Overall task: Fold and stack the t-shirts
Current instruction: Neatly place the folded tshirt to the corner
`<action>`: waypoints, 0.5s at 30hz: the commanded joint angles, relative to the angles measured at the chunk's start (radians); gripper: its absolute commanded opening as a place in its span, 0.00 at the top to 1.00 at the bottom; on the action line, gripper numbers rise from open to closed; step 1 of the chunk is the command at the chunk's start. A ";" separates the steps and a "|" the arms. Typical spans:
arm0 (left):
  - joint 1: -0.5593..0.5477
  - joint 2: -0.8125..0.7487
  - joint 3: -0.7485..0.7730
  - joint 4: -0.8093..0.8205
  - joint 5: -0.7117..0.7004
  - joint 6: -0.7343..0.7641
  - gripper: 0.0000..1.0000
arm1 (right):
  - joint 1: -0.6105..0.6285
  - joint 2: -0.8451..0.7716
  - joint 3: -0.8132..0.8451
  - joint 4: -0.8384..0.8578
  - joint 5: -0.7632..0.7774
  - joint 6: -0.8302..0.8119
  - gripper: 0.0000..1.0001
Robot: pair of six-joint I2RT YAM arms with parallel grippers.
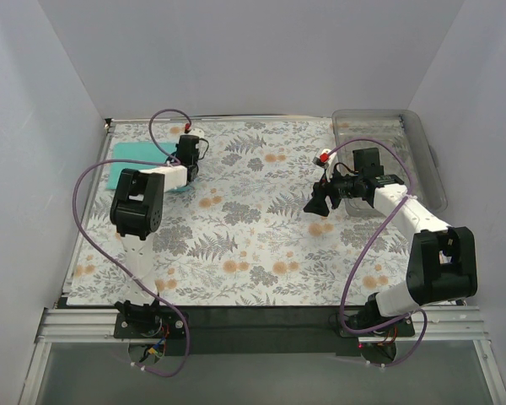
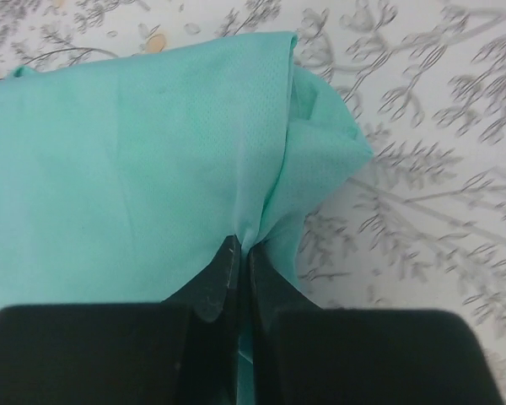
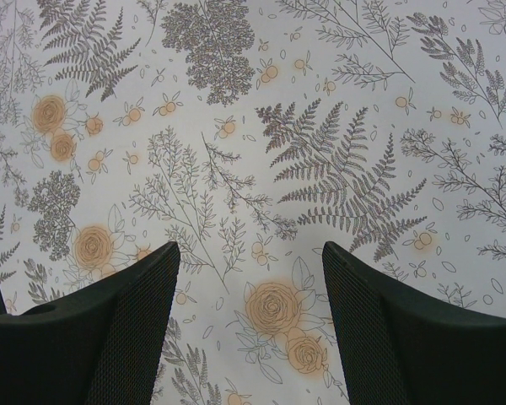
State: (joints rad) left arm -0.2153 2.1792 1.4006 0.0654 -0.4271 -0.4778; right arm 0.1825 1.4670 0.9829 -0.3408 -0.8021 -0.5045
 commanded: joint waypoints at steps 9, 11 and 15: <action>0.091 -0.139 -0.134 0.041 0.129 0.084 0.75 | -0.008 -0.011 0.003 -0.001 -0.017 -0.012 0.37; 0.091 -0.160 -0.068 -0.042 0.194 0.036 0.66 | -0.008 -0.011 0.003 -0.001 -0.016 -0.012 0.37; 0.096 -0.153 0.041 -0.156 0.238 -0.070 0.61 | -0.009 -0.016 0.002 -0.001 -0.017 -0.012 0.37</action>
State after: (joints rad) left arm -0.1162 2.0926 1.3525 0.0151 -0.2707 -0.4580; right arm 0.1783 1.4670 0.9829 -0.3408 -0.8032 -0.5045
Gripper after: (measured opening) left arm 0.388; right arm 0.635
